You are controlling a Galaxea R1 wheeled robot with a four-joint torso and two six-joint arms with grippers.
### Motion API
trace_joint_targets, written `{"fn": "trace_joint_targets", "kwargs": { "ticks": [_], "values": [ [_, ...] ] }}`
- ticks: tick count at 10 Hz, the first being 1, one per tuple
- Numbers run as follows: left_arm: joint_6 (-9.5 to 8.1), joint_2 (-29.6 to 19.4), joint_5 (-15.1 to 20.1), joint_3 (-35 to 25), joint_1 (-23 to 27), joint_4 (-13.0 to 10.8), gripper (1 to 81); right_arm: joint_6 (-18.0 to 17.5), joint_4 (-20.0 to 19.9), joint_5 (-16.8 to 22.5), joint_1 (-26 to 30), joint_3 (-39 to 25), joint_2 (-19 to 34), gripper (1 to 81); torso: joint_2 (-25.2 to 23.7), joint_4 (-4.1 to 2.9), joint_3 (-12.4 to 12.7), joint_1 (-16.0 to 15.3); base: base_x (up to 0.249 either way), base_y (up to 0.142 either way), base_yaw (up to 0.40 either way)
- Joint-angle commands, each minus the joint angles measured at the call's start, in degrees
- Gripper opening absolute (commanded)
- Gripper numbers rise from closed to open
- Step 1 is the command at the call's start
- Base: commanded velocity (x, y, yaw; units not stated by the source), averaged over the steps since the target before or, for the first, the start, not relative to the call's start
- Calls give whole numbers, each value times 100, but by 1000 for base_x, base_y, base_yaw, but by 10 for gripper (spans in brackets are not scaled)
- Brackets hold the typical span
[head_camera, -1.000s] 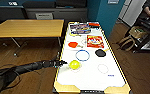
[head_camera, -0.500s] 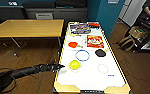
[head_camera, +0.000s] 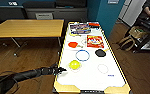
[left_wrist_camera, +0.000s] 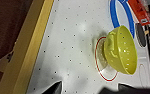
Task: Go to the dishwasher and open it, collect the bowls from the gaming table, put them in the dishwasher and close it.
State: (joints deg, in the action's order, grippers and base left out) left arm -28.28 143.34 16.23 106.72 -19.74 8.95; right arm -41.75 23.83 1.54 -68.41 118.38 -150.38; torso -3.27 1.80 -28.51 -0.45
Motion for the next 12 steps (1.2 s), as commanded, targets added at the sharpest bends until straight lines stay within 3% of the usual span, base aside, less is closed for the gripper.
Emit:
{"fn": "trace_joint_targets", "kwargs": {
  "ticks": [1, 4, 6, 10, 12],
  "values": [
    [-55, 169, 170, 51, 905, -7, 811, 18, 78, 286, 192, -150, 146, 10, 0, 0, 0, 0, 0, 0, 0],
    [-151, 424, 214, 174, 1028, 10, 811, 18, 78, 286, 191, -167, 155, 10, 0, 0, 0, 0, 0, 0, 0],
    [-564, 643, 215, 323, 1090, -25, 811, 18, 78, 285, 200, -167, 138, 10, 0, 0, 0, 0, 0, 0, 0],
    [-713, 1101, 381, 842, 1116, -33, 811, 18, 78, 277, 174, -141, 138, 10, 2, 0, 0, 0, 0, 0, 0],
    [-951, 1312, 434, 1070, 1151, -42, 811, 18, 78, 277, 174, -150, 129, 10, 2, 0, 0, 0, 0, 0, 0]
  ]
}}
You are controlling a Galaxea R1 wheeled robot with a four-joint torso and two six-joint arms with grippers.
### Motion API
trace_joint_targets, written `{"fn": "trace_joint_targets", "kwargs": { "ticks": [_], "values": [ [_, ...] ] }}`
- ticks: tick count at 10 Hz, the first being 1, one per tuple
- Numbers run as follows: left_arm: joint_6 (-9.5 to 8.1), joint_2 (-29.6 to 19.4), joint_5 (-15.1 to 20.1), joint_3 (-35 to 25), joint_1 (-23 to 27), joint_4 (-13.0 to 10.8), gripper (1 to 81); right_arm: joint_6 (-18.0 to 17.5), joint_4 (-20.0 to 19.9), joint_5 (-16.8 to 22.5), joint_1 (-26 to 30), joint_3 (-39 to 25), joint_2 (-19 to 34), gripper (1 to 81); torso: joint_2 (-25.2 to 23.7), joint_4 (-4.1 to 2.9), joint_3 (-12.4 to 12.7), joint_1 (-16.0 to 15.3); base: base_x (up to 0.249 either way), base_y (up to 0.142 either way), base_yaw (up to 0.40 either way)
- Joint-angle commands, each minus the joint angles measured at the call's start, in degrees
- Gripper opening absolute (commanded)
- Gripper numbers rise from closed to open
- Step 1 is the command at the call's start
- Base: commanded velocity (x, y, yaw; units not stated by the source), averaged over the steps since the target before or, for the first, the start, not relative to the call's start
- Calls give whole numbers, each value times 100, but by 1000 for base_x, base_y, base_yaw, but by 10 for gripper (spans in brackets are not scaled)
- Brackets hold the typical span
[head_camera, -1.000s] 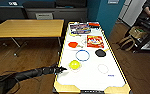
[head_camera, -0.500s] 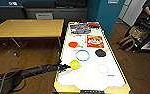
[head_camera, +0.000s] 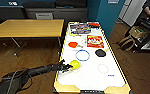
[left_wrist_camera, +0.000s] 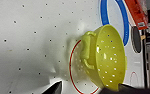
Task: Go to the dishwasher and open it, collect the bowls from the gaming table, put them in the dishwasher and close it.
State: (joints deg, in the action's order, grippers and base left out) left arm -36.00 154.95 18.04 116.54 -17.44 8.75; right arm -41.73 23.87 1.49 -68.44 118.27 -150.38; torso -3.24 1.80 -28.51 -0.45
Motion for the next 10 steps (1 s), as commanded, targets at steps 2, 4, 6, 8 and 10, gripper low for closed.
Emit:
{"fn": "trace_joint_targets", "kwargs": {
  "ticks": [2, 4, 6, 8, 10],
  "values": [
    [-223, 378, 410, 307, 992, -23, 811, 16, 74, 282, 168, -148, 129, 10, 0, 0, 0, 0, 0, 0, 0],
    [-267, 554, 542, 561, 993, -23, 811, 16, 74, 273, 168, -130, 129, 10, 0, 0, 0, 0, 0, 0, 0],
    [-320, 783, 727, 905, 993, -23, 811, 16, 74, 273, 203, -139, 129, 10, 0, 0, 0, 0, 0, 0, 0],
    [-320, 950, 789, 1090, 984, -40, 811, 16, 74, 264, 186, -113, 111, 10, 0, 0, 0, 0, 0, 0, 0],
    [-320, 1107, 832, 1274, 852, -224, 811, 16, 65, 239, 176, -87, 103, 10, 0, 0, -2, -2, 0, 0, 0]
  ]
}}
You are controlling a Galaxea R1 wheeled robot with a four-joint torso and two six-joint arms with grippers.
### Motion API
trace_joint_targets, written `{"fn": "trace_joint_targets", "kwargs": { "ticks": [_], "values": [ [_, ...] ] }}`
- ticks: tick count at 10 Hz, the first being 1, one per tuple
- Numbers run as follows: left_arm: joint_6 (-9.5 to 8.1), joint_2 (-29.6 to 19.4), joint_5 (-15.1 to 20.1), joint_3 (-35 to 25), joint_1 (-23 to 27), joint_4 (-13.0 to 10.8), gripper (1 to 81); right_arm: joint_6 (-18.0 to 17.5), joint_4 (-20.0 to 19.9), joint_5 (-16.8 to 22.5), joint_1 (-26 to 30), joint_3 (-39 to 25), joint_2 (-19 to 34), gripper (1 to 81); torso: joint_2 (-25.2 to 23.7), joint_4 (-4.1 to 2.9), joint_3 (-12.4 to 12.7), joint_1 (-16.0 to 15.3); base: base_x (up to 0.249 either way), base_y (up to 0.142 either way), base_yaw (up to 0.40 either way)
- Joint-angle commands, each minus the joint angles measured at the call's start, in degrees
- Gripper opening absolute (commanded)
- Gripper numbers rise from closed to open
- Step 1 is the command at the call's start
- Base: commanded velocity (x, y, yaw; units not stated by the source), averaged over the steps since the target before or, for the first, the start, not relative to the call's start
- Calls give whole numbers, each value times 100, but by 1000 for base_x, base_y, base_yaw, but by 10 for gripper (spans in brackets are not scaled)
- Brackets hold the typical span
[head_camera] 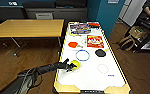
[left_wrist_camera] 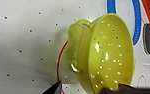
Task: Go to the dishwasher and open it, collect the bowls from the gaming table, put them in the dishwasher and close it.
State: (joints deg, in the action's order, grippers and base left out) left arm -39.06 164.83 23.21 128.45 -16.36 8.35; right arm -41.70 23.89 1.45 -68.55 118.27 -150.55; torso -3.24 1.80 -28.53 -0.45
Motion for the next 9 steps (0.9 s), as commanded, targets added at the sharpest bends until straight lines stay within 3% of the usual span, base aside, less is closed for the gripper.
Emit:
{"fn": "trace_joint_targets", "kwargs": {
  "ticks": [1, 2, 4, 6, 9],
  "values": [
    [-14, 208, 412, 189, 621, -412, 811, 4, 54, 207, 179, -52, 119, 10, 0, 0, 0, 0, 0, 0, 0],
    [-14, 244, 438, 189, 515, -667, 10, 4, 45, 198, 179, -51, 111, 10, 0, 0, 0, -2, 0, 0, 0],
    [-14, 270, 658, 172, 489, -853, 10, 4, 20, 198, 196, -42, 102, 10, 0, 0, 0, -2, 0, 0, 0],
    [-14, 148, 667, -48, 523, -861, 10, 4, 1, 198, 197, 10, 93, 10, 0, 0, 0, 0, 0, 0, 0],
    [-14, -484, 650, -1398, 901, -861, 10, 4, -16, 198, 196, 28, 84, 10, 0, 0, 0, 0, 0, 0, 0]
  ]
}}
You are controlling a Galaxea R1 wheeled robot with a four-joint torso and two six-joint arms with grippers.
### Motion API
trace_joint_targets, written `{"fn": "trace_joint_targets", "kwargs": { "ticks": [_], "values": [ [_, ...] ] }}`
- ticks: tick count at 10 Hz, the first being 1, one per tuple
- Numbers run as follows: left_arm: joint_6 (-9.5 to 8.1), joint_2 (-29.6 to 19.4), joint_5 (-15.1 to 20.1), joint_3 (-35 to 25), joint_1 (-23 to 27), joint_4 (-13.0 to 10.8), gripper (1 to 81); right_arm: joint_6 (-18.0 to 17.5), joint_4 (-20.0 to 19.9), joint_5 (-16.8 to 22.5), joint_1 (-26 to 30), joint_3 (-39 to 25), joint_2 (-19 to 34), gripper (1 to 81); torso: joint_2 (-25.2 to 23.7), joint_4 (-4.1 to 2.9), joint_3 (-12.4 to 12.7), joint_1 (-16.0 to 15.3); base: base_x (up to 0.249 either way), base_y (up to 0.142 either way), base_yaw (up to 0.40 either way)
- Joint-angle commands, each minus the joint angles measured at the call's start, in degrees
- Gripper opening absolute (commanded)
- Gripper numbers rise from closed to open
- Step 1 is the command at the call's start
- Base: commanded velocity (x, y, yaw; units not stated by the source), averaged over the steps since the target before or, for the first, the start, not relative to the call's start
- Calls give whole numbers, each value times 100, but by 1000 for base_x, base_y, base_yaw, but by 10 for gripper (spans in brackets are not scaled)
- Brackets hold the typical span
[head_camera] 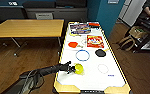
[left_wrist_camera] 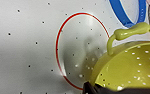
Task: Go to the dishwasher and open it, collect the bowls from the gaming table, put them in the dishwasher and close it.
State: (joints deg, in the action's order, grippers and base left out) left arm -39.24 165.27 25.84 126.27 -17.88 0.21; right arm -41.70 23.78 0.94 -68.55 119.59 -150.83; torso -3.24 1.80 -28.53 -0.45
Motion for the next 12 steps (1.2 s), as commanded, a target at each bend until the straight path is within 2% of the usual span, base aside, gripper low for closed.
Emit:
{"fn": "trace_joint_targets", "kwargs": {
  "ticks": [1, 3, 5, 7, 8, 10, 11, 12],
  "values": [
    [31, -853, 378, -1778, 1116, -99, 10, 4, 3, 249, 179, -174, 112, 10, 0, 0, 0, 0, 0, 0, 0],
    [22, -1539, 360, -2817, 1090, -425, 10, 4, 3, 258, 126, -279, 200, 10, 0, 0, 0, -2, 0, 0, 0],
    [13, -2450, 369, -3851, 941, -582, 10, -4, 3, 258, 73, -428, 323, 10, 0, 0, 0, -2, 0, 0, 0],
    [22, -3304, 377, -4679, 668, -845, 10, -22, 12, 249, -14, -543, 411, 10, 0, 0, 0, -2, 0, 0, 0],
    [31, -3770, 369, -5040, 396, -1144, 10, -13, 12, 240, -41, -543, 429, 10, 0, 0, 226, -2, 0, 0, 0],
    [92, -4430, 342, -5533, -139, -1355, 10, -22, 3, 240, -50, -561, 508, 10, 2, 0, 367, -4, 0, 0, 0],
    [92, -4694, 291, -5753, -456, -1593, 10, -22, 12, 231, -85, -561, 517, 10, 2, 0, 498, -4, 0, 0, 0],
    [92, -4880, 88, -5868, -816, -1778, 10, -22, 12, 205, -129, -561, 508, 10, 2, 0, 614, -4, 0, 0, 0]
  ]
}}
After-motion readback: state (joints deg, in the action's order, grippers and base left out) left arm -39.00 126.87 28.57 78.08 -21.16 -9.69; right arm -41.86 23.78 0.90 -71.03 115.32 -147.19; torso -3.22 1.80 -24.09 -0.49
